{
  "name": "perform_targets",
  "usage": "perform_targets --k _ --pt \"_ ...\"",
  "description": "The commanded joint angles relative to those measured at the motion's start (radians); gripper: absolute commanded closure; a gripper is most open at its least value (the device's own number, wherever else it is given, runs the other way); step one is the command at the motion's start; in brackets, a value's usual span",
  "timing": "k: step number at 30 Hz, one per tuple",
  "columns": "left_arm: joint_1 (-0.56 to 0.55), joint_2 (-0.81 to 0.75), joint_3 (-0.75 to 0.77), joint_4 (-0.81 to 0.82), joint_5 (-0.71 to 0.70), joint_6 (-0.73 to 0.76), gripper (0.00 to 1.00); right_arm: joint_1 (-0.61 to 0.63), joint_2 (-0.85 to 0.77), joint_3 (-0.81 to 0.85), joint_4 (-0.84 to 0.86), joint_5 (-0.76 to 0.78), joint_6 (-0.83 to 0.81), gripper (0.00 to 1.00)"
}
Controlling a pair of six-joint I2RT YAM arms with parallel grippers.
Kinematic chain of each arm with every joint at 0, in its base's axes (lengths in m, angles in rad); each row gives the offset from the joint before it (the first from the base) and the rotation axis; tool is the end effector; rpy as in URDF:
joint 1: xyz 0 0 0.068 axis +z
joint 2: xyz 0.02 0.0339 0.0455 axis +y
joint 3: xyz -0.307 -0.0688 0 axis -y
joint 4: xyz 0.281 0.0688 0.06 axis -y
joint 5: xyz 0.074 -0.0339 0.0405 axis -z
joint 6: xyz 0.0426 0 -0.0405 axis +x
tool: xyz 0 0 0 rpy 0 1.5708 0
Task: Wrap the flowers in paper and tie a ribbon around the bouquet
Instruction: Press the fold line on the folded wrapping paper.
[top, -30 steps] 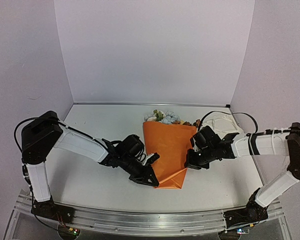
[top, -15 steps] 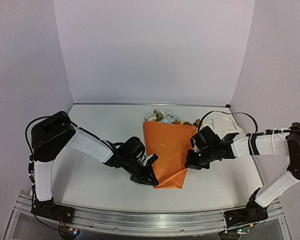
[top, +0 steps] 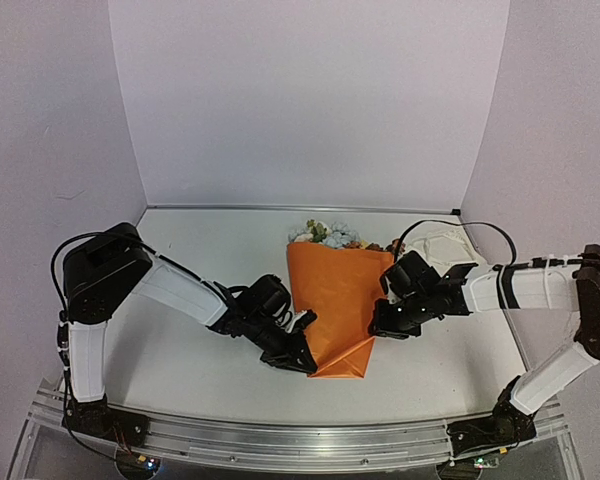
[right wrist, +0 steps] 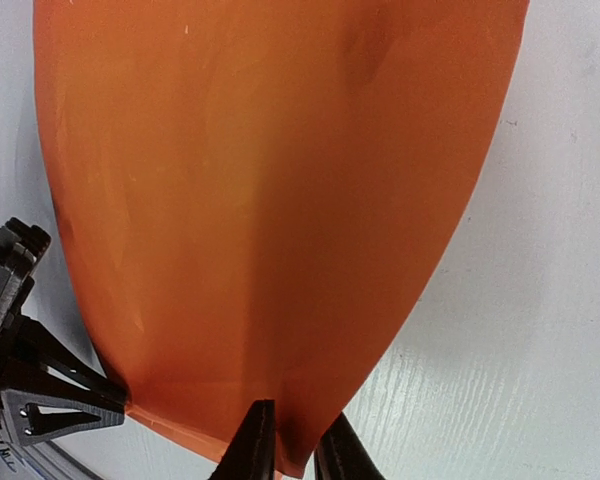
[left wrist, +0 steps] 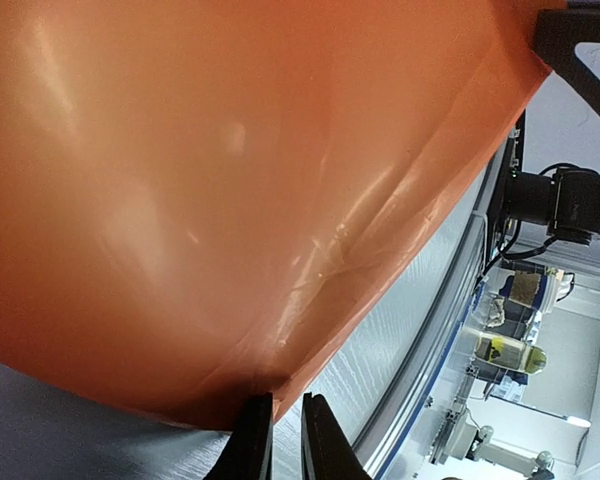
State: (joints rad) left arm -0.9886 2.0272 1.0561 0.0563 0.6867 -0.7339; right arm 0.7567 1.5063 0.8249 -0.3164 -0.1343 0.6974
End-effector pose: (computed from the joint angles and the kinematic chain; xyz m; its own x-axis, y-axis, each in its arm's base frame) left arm 0.2131 -0.3729 0.1062 -0.8986 0.4230 -0.1164 0.3457 0.5192 -0.7816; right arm 0.2282 0.2233 0.1918 -0.9392 -0.0114 -0.3433 -0.1696 0.8846 0.4344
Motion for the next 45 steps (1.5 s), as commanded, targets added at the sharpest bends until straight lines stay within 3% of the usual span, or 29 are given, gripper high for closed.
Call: perform_targets --k 1,7,10,17,24,30,37,45 --pt "-0.004 -0.049 -0.006 -0.089 -0.039 0.016 0.86 0.004 -0.014 0.047 -0.075 0.041 -0.045 0.72" --pt "0.008 -0.142 0.025 -0.099 -0.034 0.027 0.80 0.011 -0.102 0.061 -0.182 0.043 -0.037 0.56" --pt "0.036 -0.169 0.011 -0.045 -0.002 0.006 0.80 0.049 -0.139 0.087 -0.228 0.079 -0.018 0.53" --pt "0.089 -0.141 0.002 0.011 0.119 -0.002 0.82 0.173 -0.084 0.205 -0.243 0.134 0.028 0.64" --pt "0.119 -0.154 -0.063 0.018 0.161 0.004 0.83 0.184 0.103 0.259 -0.070 -0.012 0.100 0.75" --pt "0.125 -0.099 -0.025 0.080 0.182 -0.007 0.83 0.188 0.154 0.182 0.063 -0.046 0.135 0.77" --pt "0.125 -0.029 0.016 0.146 0.206 -0.049 0.83 0.187 0.121 0.056 0.123 -0.012 0.126 0.77" --pt "0.134 0.013 0.002 0.220 0.212 -0.105 0.83 0.187 0.126 0.022 0.149 -0.005 0.105 0.76"
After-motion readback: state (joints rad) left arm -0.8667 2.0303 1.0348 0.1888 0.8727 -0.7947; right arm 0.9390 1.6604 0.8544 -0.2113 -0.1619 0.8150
